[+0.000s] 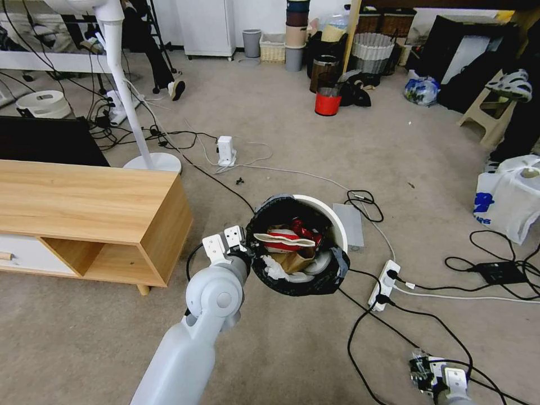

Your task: Pick up the trash bin and place the garbage on the floor into it.

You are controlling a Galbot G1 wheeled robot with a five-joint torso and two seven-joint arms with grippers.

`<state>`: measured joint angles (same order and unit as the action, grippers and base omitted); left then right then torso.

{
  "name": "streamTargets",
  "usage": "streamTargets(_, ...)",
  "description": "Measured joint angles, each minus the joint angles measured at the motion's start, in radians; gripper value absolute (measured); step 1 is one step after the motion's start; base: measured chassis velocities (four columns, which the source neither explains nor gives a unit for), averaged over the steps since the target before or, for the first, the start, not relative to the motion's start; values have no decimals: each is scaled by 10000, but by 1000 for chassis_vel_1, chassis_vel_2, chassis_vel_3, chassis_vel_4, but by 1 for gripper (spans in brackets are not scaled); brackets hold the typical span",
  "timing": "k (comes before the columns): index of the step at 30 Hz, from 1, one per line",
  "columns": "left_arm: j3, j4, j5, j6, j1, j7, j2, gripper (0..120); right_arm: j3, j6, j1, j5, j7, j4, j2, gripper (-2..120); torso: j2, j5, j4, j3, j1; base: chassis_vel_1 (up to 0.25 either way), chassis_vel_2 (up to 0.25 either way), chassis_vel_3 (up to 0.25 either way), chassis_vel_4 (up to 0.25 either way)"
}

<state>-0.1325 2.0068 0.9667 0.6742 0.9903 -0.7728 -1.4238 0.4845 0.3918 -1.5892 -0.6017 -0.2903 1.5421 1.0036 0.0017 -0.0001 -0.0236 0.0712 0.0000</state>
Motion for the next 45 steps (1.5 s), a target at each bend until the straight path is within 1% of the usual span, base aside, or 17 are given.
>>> streamTargets(2, 22, 0, -8, 0, -3, 0, -44, 0, -2, -29, 15, 15, -6, -31, 3, 38, 0, -1, -1, 0, 0, 0, 0, 0, 0)
streamTargets(3, 22, 0, -8, 0, -3, 0, -44, 0, -2, -29, 15, 15, -6, -31, 3, 38, 0, -1, -1, 0, 0, 0, 0, 0, 0)
streamTargets(4, 34, 0, -18, 0, 0, 0, -53, 0, 1, -28, -35, -11, -21, 69, -31, 33, 1, 0, -1, 0, 0, 0, 0, 0, 0)
streamTargets(5, 34, 0, -18, 0, 0, 0, -53, 0, 1, -28, -35, -11, -21, 69, -31, 33, 1, 0, -1, 0, 0, 0, 0, 0, 0)
streamTargets(10, 104, -3, -141, 18, 88, 0, -139, 0, 76, -21, -256, -150, -118, 527, -127, 20, 0, 1, 0, 0, 0, 0, 0, 0, 0)
streamTargets(18, 143, -24, -49, 57, 35, -59, -84, 0, 425, 16, -737, -446, -330, 1583, -393, 19, 0, 1, -1, 0, 0, 0, 0, 0, 0)
streamTargets(23, 160, 5, 267, 84, -29, -248, 224, 0, 877, 57, -1101, -908, -655, 2718, -707, 19, 0, 1, 0, 0, 0, 0, 0, 0, 0)
streamTargets(25, 182, 77, 518, 93, -61, -397, 531, 0, 1203, 77, -1333, -1110, -818, 3369, -965, 19, 0, 0, 0, 0, 0, 0, 0, 0, 0)
streamTargets(30, 204, 158, 854, 156, -82, -615, 778, 0, 1459, 80, -1485, -1354, -977, 3959, -1181, 19, 0, -1, 0, 0, 0, 0, 0, 0, 0)
streamTargets(34, 256, 228, 1182, 276, -119, -902, 1167, 0, 1699, 37, -1569, -1565, -1188, 4883, -1435, 19, 0, 0, -2, 0, 0, 0, 0, 0, 0)
streamTargets(35, 256, 228, 1182, 276, -119, -902, 1167, 0, 1699, 37, -1569, -1565, -1188, 4883, -1435, 19, 0, 0, -2, 0, 0, 0, 0, 0, 0)
streamTargets(37, 285, 280, 1630, 314, -123, -1152, 1394, 0, 1794, -62, -1510, -1615, -1203, 5488, -1631, 19, 0, 0, 0, 0, 0, 0, 0, 0, 0)
streamTargets(39, 295, 295, 1732, 321, -123, -1211, 1431, 0, 1804, -96, -1485, -1615, -1203, 5581, -1670, 19, 0, 0, 1, 0, 0, 0, 0, 0, 0)
streamTargets(41, 365, 399, 2280, 355, -123, -1547, 1553, 0, 1838, -263, -1298, -1590, -1190, 6095, -1898, 19, 0, 0, 0, 1, 0, 0, 0, 0, 0)
streamTargets(42, 365, 399, 2280, 355, -123, -1547, 1553, 0, 1838, -263, -1298, -1590, -1190, 6095, -1898, 19, 0, 0, 0, 1, 0, 0, 0, 0, 0)
streamTargets(44, 469, 514, 2993, 367, -112, -1997, 1638, 0, 1882, -383, -1075, -1563, -1119, 6514, -2068, 19, 0, -1, 0, 0, 0, 0, 0, 0, 0)
streamTargets(45, 469, 514, 2993, 367, -112, -1997, 1638, 0, 1882, -383, -1075, -1563, -1119, 6514, -2068, 19, 0, -1, 0, 0, 0, 0, 0, 0, 0)
